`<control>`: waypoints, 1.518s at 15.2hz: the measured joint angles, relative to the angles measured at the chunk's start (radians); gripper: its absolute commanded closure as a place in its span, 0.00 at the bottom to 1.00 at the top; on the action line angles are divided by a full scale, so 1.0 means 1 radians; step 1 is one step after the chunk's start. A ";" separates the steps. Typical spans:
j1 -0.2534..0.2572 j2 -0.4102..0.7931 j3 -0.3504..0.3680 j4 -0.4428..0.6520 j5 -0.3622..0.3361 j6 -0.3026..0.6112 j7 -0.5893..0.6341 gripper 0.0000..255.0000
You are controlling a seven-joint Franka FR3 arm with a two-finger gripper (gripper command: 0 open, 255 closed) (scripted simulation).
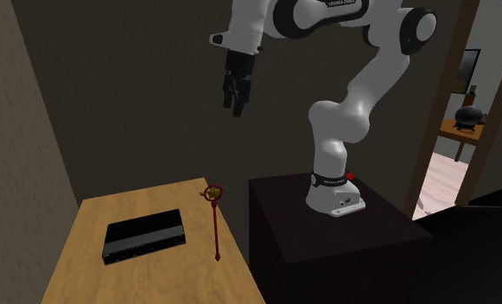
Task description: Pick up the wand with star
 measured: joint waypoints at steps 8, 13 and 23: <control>0.028 0.119 0.031 -0.189 0.037 0.344 0.024 0.00; 0.041 0.279 0.053 -0.252 0.055 0.588 0.037 0.00; 0.036 0.522 0.082 -0.279 0.048 0.878 0.060 0.00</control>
